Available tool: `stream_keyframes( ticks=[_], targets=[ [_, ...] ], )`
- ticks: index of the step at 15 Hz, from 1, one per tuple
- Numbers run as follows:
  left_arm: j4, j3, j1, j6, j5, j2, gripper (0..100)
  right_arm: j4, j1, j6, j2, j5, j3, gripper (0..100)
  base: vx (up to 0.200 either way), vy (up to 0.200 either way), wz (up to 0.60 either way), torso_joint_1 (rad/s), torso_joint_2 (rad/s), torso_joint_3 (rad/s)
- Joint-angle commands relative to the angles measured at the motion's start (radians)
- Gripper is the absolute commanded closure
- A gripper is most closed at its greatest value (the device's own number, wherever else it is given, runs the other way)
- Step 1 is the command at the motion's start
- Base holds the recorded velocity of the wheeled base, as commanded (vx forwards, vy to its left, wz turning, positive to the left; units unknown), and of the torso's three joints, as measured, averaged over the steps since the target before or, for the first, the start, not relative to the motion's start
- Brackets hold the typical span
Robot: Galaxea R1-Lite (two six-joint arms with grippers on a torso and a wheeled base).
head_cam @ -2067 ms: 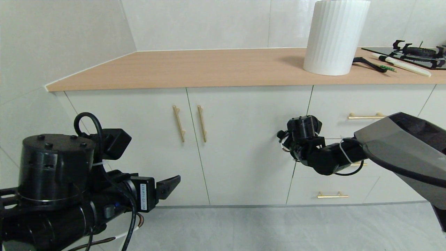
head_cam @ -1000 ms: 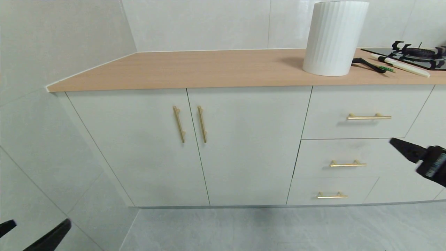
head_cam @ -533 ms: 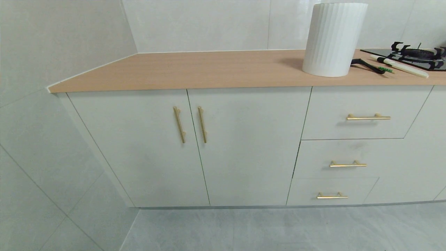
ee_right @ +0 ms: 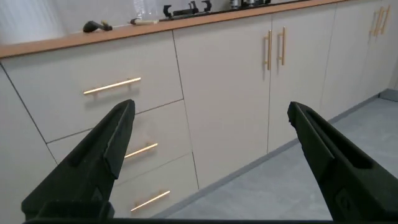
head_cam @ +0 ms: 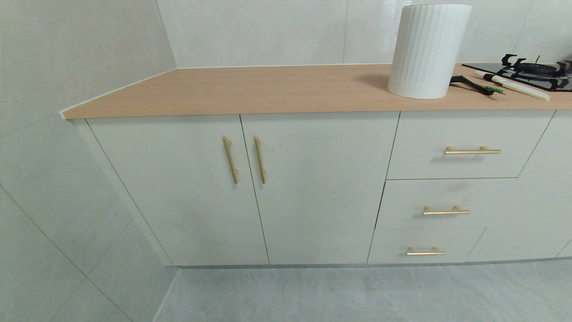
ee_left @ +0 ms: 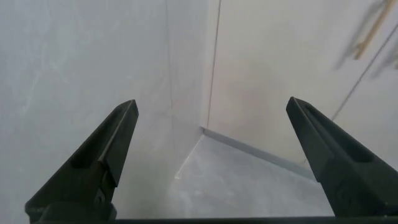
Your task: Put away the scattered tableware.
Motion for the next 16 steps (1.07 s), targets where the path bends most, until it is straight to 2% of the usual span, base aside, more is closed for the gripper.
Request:
stream_keyframes(
  ticks=[1,2,3,4,5,6,8,10,16],
  targets=[
    [-0.098,0.127,0.012,0.037,-0.075,-0.026,0,0.007,0.001,0.005,-0.007,0.038,0.084,0,0.000,0.000,0.00,0.000,0.00,0.000],
    [-0.137,0.134,0.012,0.040,-0.169,-0.026,0,0.044,0.001,0.008,-0.007,0.088,0.085,0,0.000,0.000,0.00,0.000,0.00,0.000],
    [-0.124,0.134,0.012,0.042,-0.254,-0.026,0,0.102,0.001,0.007,-0.007,0.153,0.085,0,0.000,0.000,0.00,0.000,0.00,0.000],
    [-0.122,0.134,0.012,0.045,-0.316,-0.026,0,0.176,0.001,0.002,-0.007,0.219,0.085,0,0.000,0.000,0.00,0.000,0.00,0.000],
    [-0.107,0.134,0.012,0.051,-0.386,-0.026,0,0.199,0.001,0.002,-0.005,0.269,0.084,0,0.000,0.000,0.00,0.000,0.00,0.000],
    [-0.090,0.134,0.012,0.065,-0.428,-0.026,0,0.193,0.001,0.002,-0.005,0.309,0.085,0,0.000,0.000,0.00,0.000,0.00,0.000],
    [-0.090,0.134,0.012,0.077,-0.428,-0.026,0,0.193,0.002,0.007,-0.005,0.375,0.085,0,0.000,0.000,0.00,0.000,0.00,0.000],
    [-0.090,0.134,0.012,0.062,-0.428,-0.026,0,0.193,0.004,0.007,-0.005,0.383,0.085,0,0.000,0.000,0.00,0.000,0.00,0.000],
    [-0.090,0.134,0.012,0.060,-0.428,-0.026,0,0.193,0.034,0.014,0.054,0.386,0.085,0,0.000,0.000,0.00,0.000,0.00,0.000]
  ],
)
